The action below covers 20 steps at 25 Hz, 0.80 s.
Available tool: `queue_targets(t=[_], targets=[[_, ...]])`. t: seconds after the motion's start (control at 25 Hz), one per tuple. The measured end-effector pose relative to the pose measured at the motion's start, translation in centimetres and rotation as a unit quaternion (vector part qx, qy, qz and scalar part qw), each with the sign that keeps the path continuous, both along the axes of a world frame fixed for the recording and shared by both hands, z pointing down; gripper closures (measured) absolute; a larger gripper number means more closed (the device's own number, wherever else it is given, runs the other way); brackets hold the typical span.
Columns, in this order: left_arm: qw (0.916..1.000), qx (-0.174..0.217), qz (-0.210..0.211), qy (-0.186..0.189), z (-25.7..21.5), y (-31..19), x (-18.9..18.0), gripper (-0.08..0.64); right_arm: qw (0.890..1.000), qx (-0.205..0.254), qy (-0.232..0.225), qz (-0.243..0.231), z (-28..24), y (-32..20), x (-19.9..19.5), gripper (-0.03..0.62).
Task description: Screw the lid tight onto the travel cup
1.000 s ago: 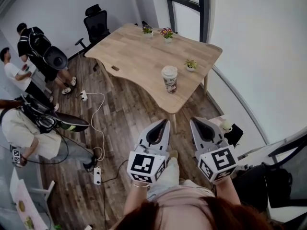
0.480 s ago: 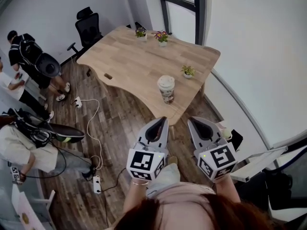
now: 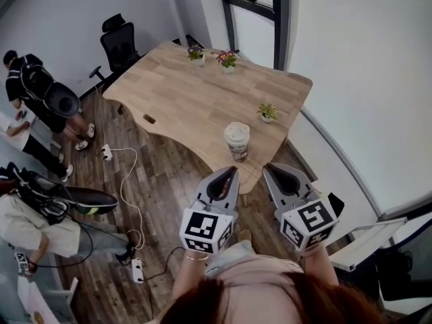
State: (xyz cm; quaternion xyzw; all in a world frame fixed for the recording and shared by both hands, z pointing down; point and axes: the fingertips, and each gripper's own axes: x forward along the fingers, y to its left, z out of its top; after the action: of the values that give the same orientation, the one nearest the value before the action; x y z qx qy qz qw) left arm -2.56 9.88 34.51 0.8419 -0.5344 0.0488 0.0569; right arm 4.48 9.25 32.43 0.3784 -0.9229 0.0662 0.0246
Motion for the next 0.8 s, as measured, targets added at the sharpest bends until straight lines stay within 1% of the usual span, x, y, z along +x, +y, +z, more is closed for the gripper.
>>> queue_targets(t=[0.2,0.28,0.36,0.48,0.64,0.8], targets=[[0.9997,-0.006,0.023,0.001,0.6,-2.2,-0.9,0.547,1.0,-0.004,-0.007,0.001,0.1,-2.4,-1.2,0.589],[0.9993,-0.011,0.035,0.004,1.0,-2.9,-1.3,0.491,1.0,-0.005,-0.007,0.001,0.2,-3.1,-1.8,0.581],[0.9985,-0.019,0.051,0.006,1.4,-3.5,-1.8,0.471,1.0,-0.01,-0.009,-0.004,0.1,-3.8,-2.6,0.555],[0.9973,-0.027,0.068,0.002,2.4,-4.3,-2.4,0.438,1.0,-0.021,-0.016,-0.012,0.2,-4.6,-3.5,0.491],[0.9959,-0.034,0.084,0.003,3.9,-4.6,-2.6,0.402,0.999,-0.028,-0.013,-0.012,1.0,-4.9,-3.9,0.459],[0.9953,-0.037,0.09,0.006,5.0,-5.5,-3.1,0.371,1.0,-0.023,-0.004,-0.013,1.5,-5.6,-4.5,0.425]])
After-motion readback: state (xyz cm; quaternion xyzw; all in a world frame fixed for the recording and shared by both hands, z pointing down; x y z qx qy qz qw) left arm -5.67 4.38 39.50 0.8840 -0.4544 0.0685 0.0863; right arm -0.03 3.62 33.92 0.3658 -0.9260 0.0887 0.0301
